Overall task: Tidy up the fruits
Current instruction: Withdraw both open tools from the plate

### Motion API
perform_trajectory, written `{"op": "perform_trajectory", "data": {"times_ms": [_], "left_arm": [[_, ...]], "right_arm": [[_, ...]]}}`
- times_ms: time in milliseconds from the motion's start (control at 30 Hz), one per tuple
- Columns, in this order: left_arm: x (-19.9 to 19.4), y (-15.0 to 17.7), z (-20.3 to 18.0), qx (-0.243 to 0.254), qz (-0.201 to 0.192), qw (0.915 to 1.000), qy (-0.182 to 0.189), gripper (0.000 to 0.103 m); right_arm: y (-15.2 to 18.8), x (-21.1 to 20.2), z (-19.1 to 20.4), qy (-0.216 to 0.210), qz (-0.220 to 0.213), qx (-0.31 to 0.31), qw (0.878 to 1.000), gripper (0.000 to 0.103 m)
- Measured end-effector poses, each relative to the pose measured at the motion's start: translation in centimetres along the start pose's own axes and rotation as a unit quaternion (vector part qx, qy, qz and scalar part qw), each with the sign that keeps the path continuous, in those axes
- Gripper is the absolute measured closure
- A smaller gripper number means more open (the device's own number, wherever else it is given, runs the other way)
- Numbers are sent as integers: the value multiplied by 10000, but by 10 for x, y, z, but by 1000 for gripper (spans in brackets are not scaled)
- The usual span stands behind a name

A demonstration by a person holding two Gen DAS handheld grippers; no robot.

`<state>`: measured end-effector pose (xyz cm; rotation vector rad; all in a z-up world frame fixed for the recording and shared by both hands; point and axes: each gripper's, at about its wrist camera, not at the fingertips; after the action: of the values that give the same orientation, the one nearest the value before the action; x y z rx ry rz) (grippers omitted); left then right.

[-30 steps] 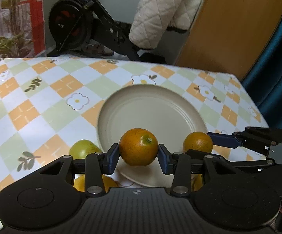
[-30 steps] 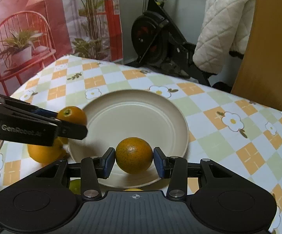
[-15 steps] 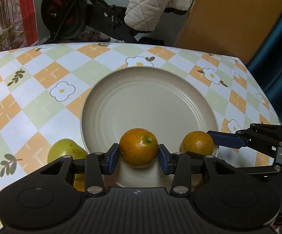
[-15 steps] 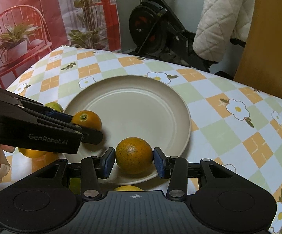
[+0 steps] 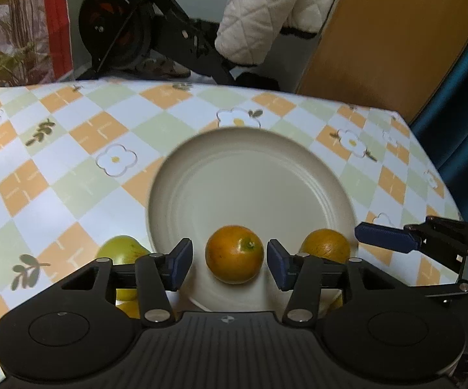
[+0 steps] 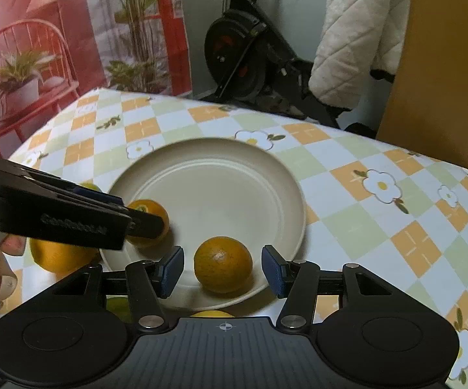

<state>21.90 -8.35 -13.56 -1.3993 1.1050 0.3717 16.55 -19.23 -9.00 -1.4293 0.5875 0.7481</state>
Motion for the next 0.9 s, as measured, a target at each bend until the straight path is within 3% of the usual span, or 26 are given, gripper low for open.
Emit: {"op": "perform_trajectory", "data": {"times_ms": [433,900], "left_arm": [[-78,29,-4,0,-512,9984,-233,50],[-106,94,2,-163,-199,9994,-252,50]], "right_arm": [[27,-63,3,-104,-486,384,9980,54],[65,-83,29,-389,-351,406,9978,56]]}}
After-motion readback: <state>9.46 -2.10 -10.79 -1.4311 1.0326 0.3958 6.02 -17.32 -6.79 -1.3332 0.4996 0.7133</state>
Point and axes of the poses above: each gripper's, at about its wrist camera, not at the fingertips, and x roughly the way its jaws point, z to its left, y to its underside, and after that the axes turned 2 degrees about -z, right-handed
